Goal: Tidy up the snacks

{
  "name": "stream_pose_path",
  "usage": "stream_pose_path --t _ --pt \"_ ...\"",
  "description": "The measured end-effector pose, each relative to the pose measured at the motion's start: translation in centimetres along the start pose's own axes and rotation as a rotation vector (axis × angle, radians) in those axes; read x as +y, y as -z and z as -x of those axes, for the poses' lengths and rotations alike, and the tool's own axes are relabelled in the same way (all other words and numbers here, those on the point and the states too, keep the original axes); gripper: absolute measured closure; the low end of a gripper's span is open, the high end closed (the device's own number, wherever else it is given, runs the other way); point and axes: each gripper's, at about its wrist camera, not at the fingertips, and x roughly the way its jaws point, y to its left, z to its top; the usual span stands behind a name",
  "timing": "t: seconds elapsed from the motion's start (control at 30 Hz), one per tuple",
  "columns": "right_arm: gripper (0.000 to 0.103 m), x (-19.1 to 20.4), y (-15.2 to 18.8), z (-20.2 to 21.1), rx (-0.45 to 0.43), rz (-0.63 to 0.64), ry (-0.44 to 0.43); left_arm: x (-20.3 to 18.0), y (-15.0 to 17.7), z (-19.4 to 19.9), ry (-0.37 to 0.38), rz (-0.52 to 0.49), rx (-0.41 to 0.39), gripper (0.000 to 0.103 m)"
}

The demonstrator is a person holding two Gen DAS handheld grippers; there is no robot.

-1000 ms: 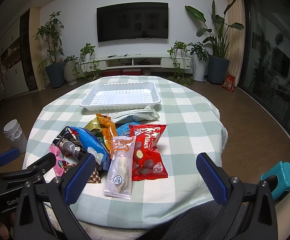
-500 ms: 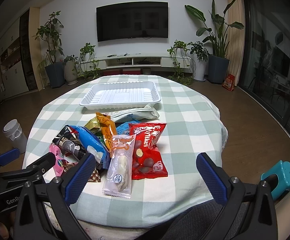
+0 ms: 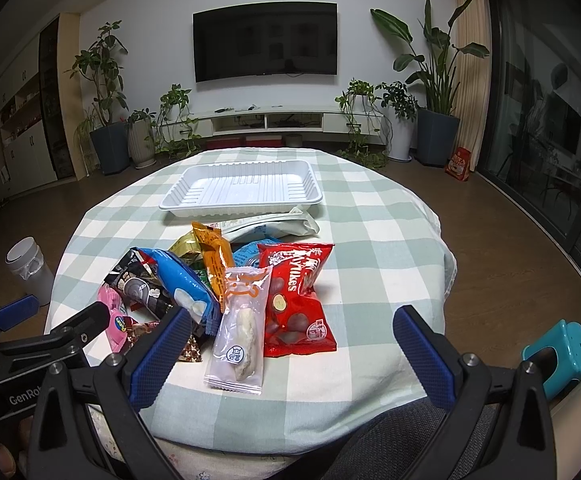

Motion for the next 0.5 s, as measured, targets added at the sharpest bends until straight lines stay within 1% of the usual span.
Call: stream_pose_path --t 0.5 --pt "0.000 -0.15 0.10 -0.24 0.004 -0.002 -0.001 0.08 0.02 -0.01 0.001 0.003 0.000 0.000"
